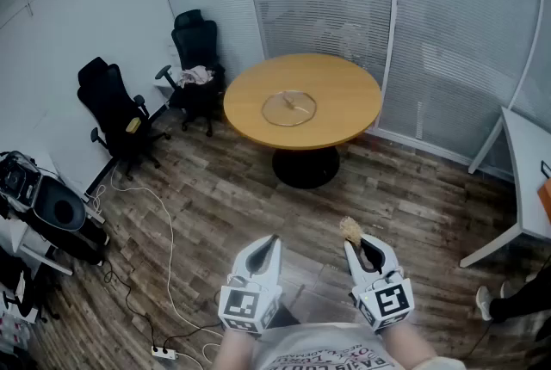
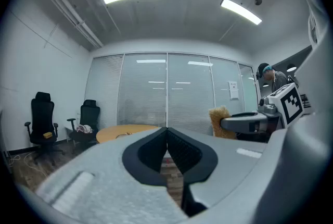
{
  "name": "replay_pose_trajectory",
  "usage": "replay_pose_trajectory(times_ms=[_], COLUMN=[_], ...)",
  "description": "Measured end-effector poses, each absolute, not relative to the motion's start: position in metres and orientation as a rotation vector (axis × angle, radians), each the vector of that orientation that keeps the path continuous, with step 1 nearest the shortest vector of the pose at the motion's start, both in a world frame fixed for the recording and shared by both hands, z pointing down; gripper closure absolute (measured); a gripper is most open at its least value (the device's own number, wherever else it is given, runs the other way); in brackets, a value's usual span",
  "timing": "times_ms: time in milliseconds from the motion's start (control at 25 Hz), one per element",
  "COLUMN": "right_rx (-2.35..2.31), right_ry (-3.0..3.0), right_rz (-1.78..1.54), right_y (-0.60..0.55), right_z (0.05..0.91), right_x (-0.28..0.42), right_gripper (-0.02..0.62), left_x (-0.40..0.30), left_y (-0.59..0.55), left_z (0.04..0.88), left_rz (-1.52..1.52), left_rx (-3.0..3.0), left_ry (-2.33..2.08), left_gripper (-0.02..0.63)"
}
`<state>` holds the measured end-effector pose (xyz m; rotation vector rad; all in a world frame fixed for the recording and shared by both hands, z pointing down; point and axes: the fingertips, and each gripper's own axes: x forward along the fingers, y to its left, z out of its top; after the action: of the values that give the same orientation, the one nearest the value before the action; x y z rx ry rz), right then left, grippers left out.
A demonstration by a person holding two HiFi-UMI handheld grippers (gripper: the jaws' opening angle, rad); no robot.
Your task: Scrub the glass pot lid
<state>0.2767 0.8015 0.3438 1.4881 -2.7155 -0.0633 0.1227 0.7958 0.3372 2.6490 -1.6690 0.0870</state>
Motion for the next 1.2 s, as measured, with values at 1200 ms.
replay_pose_trajectory(times_ms=[1200], right_rx=[1.597], right_ry=[-2.626], right_rz=[0.087], right_y=[0.660], right_z=[0.365], right_x=[0.200], right_gripper=[0.534], left_x=[0.050], left_y=[0.633], left_z=[0.368], left_rz=[0.118], left_rx=[2.656], left_ry=[-1.476], left_gripper=[0.598])
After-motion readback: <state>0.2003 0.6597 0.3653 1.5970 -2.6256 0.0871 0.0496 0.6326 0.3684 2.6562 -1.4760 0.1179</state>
